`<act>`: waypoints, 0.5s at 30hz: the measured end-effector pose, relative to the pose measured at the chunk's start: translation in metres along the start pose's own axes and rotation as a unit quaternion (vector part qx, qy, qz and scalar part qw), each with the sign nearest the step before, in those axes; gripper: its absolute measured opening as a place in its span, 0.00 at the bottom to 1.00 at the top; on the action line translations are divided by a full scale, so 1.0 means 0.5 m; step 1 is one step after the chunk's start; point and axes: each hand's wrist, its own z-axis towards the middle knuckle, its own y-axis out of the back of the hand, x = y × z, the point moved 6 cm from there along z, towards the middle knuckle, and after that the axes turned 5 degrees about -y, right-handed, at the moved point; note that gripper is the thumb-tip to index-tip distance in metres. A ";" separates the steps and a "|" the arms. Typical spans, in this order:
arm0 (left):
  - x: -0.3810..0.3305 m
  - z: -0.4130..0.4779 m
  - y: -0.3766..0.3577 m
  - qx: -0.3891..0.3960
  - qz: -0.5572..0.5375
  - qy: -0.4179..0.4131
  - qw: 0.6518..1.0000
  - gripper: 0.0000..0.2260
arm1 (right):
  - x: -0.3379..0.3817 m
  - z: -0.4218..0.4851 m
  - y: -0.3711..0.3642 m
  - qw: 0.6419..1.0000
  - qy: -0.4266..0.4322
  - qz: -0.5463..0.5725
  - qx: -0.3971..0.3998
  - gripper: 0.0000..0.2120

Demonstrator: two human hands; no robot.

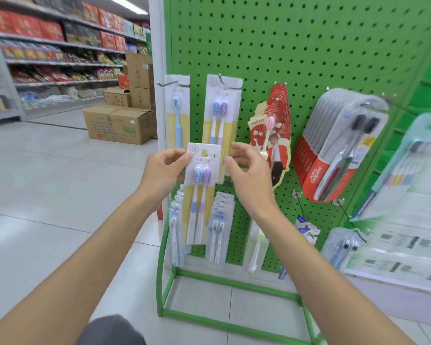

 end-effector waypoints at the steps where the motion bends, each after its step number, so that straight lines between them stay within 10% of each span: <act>1: -0.022 0.018 0.017 -0.020 0.006 -0.013 1.000 0.06 | 0.035 0.020 0.004 1.000 0.023 -0.009 -0.005 0.13; 9: -0.139 0.145 0.063 -0.135 0.074 -0.089 0.984 0.06 | 0.204 0.219 0.021 0.970 0.098 -0.224 -0.004 0.23; 15: -0.145 0.185 0.041 -0.180 0.134 -0.118 0.967 0.06 | 0.184 0.278 0.017 0.959 0.041 -0.269 0.079 0.12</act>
